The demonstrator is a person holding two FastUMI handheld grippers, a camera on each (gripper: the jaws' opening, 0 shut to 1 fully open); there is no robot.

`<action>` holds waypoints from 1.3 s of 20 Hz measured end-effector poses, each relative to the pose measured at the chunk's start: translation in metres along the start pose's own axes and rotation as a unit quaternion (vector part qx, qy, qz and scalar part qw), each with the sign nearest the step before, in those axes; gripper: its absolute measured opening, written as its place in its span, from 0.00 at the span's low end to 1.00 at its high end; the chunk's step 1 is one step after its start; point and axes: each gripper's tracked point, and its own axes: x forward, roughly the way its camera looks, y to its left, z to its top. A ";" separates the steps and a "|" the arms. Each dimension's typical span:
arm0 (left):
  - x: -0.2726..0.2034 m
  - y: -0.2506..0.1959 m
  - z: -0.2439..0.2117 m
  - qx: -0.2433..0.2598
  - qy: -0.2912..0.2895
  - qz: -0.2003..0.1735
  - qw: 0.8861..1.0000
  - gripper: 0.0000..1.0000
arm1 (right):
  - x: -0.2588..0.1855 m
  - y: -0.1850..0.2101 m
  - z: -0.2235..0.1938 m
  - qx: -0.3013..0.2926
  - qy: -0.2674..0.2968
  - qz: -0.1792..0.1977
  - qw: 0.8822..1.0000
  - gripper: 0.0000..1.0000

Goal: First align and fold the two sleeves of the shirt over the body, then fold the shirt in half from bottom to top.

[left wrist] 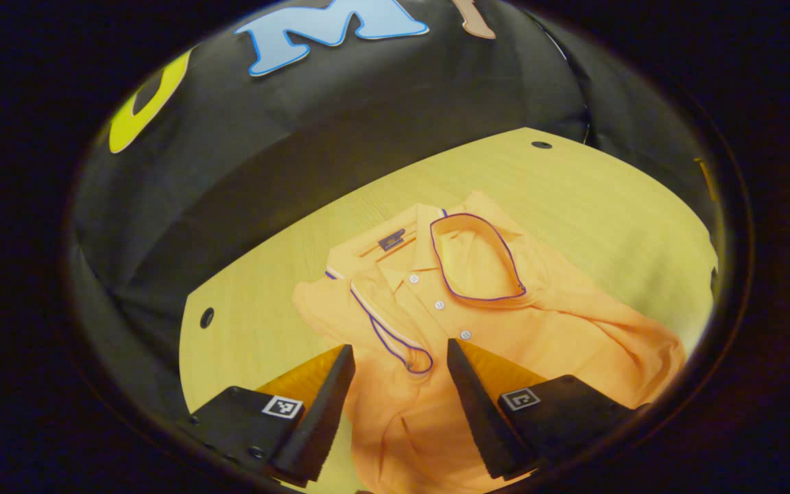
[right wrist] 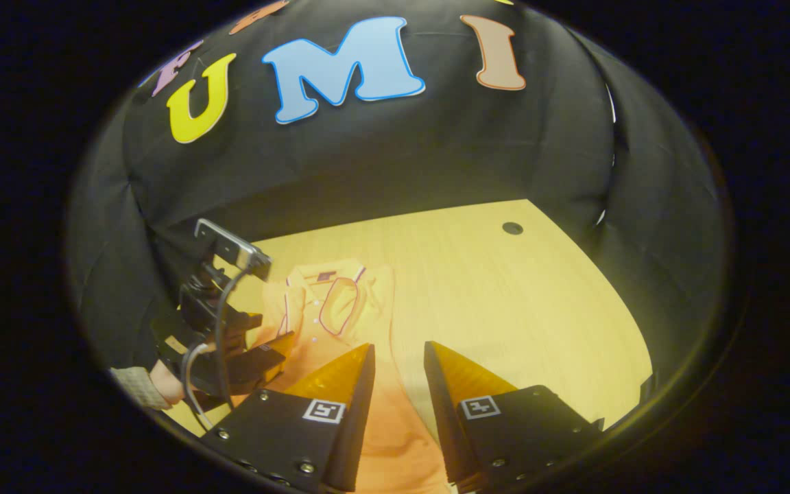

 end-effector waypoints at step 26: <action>-0.169 -0.055 -0.253 -0.153 0.342 -0.038 0.926 0.93 | -0.022 -0.006 -0.237 -0.092 0.373 0.000 0.923 0.84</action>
